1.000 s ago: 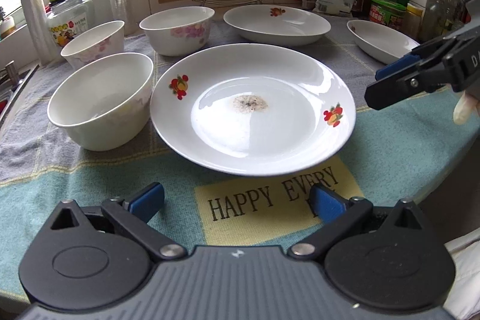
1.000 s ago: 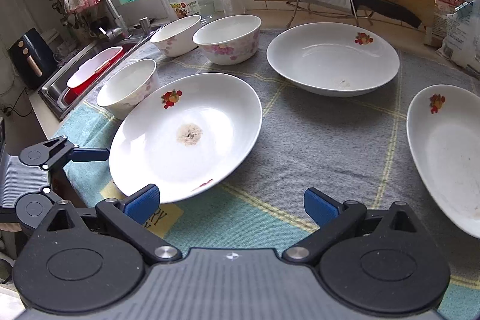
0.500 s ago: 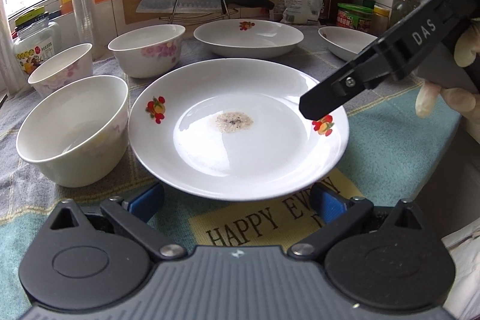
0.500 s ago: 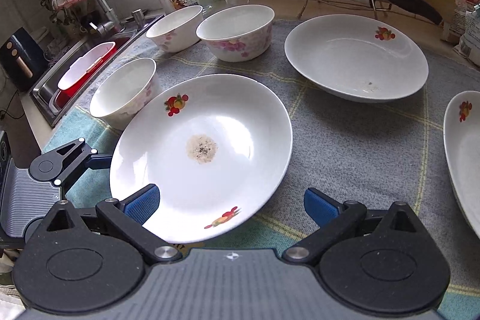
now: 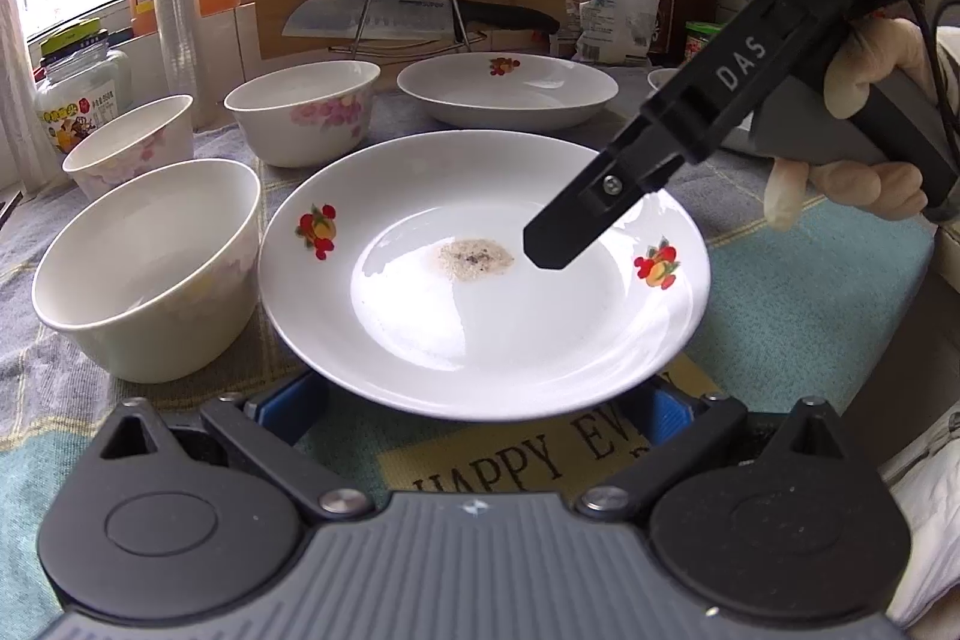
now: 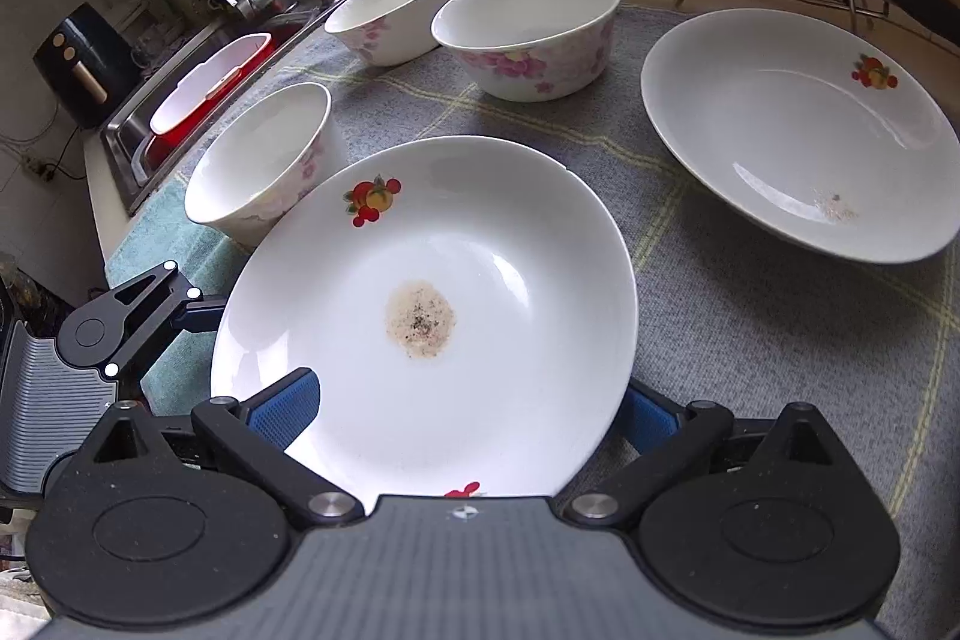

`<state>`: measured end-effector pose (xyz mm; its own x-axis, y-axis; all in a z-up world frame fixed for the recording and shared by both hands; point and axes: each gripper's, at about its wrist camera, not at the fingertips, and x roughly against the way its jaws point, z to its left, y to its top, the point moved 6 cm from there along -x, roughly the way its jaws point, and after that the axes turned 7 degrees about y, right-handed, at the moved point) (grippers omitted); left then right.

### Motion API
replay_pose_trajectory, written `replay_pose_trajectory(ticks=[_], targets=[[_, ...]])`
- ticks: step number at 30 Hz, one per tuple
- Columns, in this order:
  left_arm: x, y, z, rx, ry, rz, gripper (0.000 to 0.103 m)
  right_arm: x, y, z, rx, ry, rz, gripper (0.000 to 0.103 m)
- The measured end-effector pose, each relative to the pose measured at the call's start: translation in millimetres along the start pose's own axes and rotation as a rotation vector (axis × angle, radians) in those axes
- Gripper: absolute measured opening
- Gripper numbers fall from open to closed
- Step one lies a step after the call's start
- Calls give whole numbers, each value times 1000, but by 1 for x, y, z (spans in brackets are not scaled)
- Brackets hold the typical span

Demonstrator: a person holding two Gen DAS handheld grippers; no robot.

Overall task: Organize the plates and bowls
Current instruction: 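Lift the stained plate and carry it toward the placed plate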

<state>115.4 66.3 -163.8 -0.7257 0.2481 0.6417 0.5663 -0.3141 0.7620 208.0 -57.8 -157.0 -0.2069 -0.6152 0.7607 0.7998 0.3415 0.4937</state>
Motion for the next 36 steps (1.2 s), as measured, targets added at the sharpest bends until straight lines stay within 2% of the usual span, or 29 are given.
replay_pose_trajectory(ticks=[13, 29, 36], targets=[[-2, 2, 0, -35, -37, -7, 103, -7, 25, -12, 9, 78, 37, 103], [-3, 3, 1, -66, -73, -19, 103, -18, 43, -12, 56, 93, 92, 103], [-3, 4, 2, -78, -84, -19, 103, -18, 47, -14, -6, 120, 117, 103]])
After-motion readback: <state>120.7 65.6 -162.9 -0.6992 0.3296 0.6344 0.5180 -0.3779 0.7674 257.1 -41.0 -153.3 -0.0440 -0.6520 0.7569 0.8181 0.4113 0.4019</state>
